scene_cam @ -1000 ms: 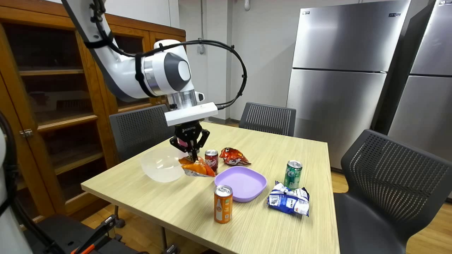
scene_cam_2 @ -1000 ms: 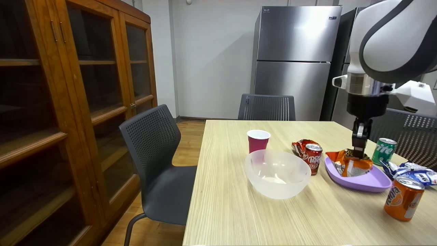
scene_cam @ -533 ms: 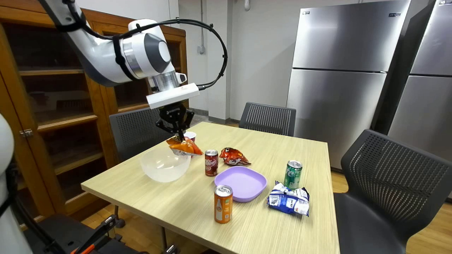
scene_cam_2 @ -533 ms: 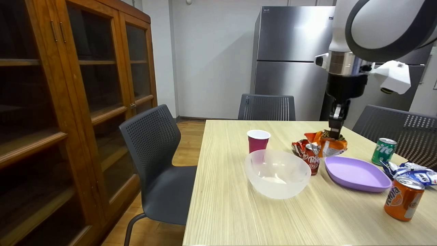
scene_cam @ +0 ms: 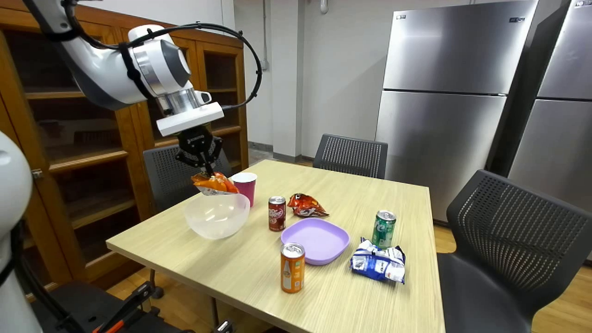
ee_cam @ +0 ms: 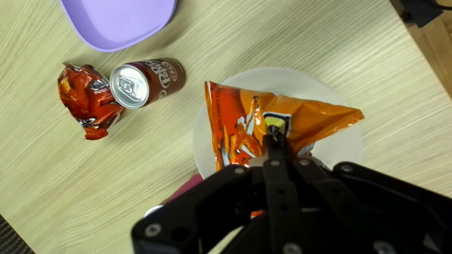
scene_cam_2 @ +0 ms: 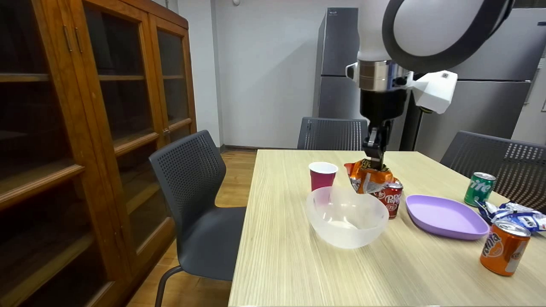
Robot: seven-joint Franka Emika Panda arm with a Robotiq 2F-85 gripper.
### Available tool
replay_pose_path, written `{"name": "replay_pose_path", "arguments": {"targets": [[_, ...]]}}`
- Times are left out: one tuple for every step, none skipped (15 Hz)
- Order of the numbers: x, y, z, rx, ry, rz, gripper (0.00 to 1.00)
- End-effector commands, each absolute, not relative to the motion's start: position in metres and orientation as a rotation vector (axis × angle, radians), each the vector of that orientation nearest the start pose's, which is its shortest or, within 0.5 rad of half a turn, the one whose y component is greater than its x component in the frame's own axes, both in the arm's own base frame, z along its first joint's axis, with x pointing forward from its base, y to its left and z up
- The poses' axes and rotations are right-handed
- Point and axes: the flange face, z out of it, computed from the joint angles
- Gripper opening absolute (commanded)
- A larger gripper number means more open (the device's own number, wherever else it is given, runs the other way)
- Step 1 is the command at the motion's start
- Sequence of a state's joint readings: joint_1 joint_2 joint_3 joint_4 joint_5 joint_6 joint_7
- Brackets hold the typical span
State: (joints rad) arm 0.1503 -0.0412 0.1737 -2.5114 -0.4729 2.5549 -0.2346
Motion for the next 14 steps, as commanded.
{"name": "replay_pose_path", "arguments": {"targets": [[0.458,0.185,0.292,-3.088,-1.544,-0.075,0.00],[0.461,0.191,0.287,-3.089,-1.538,-0.049,0.00],[0.465,0.195,0.281,-3.090,-1.528,-0.022,0.00],[0.469,0.199,0.276,-3.095,-1.514,0.001,0.00],[0.475,0.202,0.271,-3.101,-1.502,0.025,0.00],[0.481,0.204,0.266,-3.107,-1.483,0.052,0.00],[0.487,0.206,0.260,-3.114,-1.464,0.076,0.00],[0.492,0.208,0.253,-3.120,-1.450,0.102,0.00],[0.497,0.210,0.248,-3.123,-1.437,0.126,0.00],[0.502,0.213,0.241,-3.126,-1.426,0.151,0.00],[0.507,0.215,0.235,-3.126,-1.416,0.177,0.00],[0.512,0.217,0.227,-3.128,-1.405,0.205,0.00],[0.515,0.220,0.221,-3.126,-1.398,0.227,0.00],[0.519,0.223,0.215,-3.126,-1.393,0.254,0.00]]}}
